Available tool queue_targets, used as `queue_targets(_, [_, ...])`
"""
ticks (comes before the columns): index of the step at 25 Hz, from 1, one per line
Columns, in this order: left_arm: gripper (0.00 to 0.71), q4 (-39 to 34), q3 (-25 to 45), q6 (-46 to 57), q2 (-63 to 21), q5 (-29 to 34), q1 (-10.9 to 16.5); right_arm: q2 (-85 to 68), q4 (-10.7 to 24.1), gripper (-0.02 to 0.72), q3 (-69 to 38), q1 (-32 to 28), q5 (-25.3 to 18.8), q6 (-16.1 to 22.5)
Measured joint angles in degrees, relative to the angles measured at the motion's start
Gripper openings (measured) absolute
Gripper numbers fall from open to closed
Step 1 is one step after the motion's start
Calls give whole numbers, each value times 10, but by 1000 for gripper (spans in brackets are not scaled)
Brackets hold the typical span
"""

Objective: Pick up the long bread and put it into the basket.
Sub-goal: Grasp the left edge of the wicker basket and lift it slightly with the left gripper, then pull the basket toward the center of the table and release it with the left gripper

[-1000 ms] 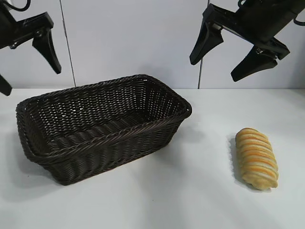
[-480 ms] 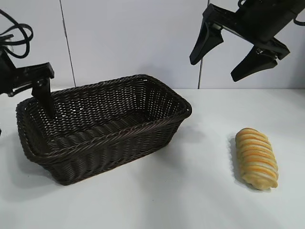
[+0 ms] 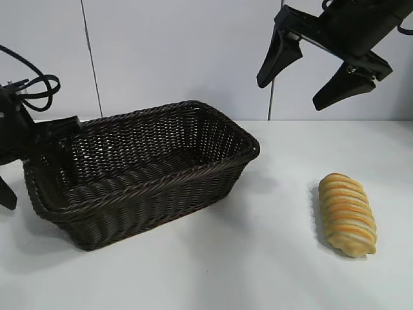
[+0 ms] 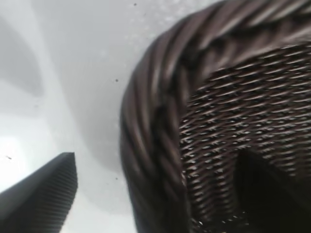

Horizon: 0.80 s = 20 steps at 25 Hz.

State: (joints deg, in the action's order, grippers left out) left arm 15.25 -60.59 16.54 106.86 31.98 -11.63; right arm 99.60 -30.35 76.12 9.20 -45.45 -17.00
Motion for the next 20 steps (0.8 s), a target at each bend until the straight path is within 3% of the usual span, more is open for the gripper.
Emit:
queue_targets(6, [99,-2,-14,-15,-6,24,0,0,1,695,0,0,0,0])
queue_targets(14, [99,-22,-136,-89,-23,153,0,0,1,695,0,0,0,0])
queue_targets(20, [99,37,-202,-156,-15,195,0,0,1,695,0,0,0,0])
